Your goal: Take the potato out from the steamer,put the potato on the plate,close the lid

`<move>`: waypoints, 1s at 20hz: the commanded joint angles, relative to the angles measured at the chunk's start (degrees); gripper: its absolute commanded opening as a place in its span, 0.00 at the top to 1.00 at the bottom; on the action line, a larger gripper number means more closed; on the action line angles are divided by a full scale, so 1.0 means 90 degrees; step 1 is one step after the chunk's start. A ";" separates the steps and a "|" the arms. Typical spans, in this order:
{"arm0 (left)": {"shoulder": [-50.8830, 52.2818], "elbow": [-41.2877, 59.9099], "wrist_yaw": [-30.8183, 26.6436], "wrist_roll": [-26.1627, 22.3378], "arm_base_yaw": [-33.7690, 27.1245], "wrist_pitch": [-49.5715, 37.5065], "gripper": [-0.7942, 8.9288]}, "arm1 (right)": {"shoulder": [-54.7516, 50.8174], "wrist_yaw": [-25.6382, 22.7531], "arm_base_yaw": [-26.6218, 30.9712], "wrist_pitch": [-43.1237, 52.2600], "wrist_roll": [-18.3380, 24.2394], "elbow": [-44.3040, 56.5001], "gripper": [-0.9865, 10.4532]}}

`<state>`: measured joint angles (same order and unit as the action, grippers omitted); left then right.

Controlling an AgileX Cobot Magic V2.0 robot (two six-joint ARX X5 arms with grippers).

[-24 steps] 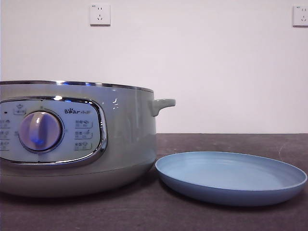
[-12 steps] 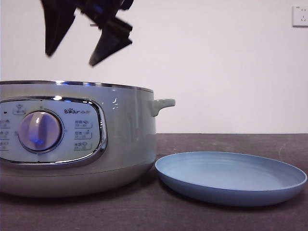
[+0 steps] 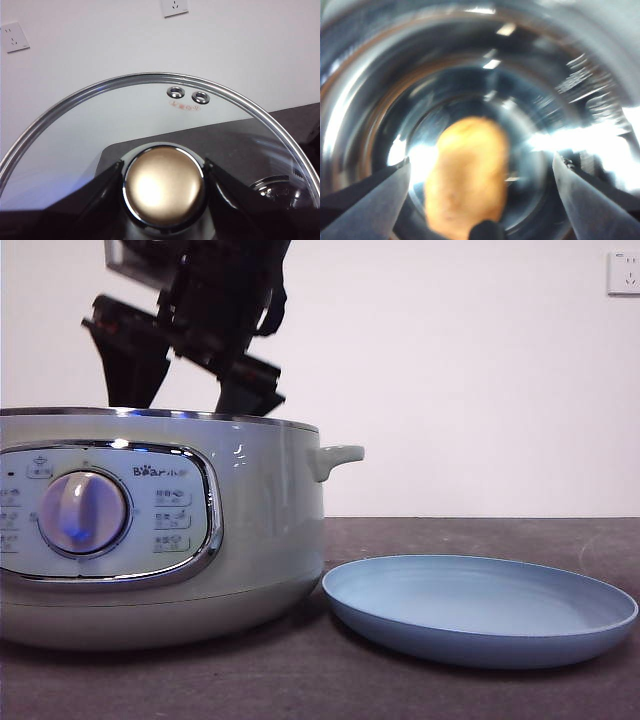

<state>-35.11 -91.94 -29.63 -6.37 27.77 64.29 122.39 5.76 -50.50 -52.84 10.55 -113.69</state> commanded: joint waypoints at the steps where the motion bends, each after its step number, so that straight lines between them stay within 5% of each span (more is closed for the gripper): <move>1: 0.0058 -0.0053 -0.0034 0.0046 -0.0012 -0.0257 0.93 | 0.0238 0.0034 -0.0019 -0.0070 0.0049 -0.0010 0.50; 4: 0.0058 -0.0053 -0.0036 0.0066 -0.0012 -0.0124 0.93 | 0.0432 0.0034 -0.0027 -0.0117 0.0049 -0.0010 0.50; 7: 0.0056 -0.0053 -0.0036 0.0087 -0.0012 -0.0041 0.93 | 0.0525 0.0034 -0.0027 -0.0134 0.0053 -0.0010 0.62; 10: 0.0058 -0.0053 -0.0032 0.0087 -0.0012 -0.0034 0.93 | 0.0517 -0.0022 -0.0034 -0.0015 0.0136 -0.0012 0.93; 20: -0.0464 -0.0051 0.0542 0.0206 0.0000 -0.0738 0.93 | -0.2715 -0.0015 0.0714 -0.0141 0.0219 -0.0019 0.92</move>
<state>-39.70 -91.94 -24.53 -4.84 27.77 60.62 97.45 5.78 -43.86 -54.46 12.05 -113.69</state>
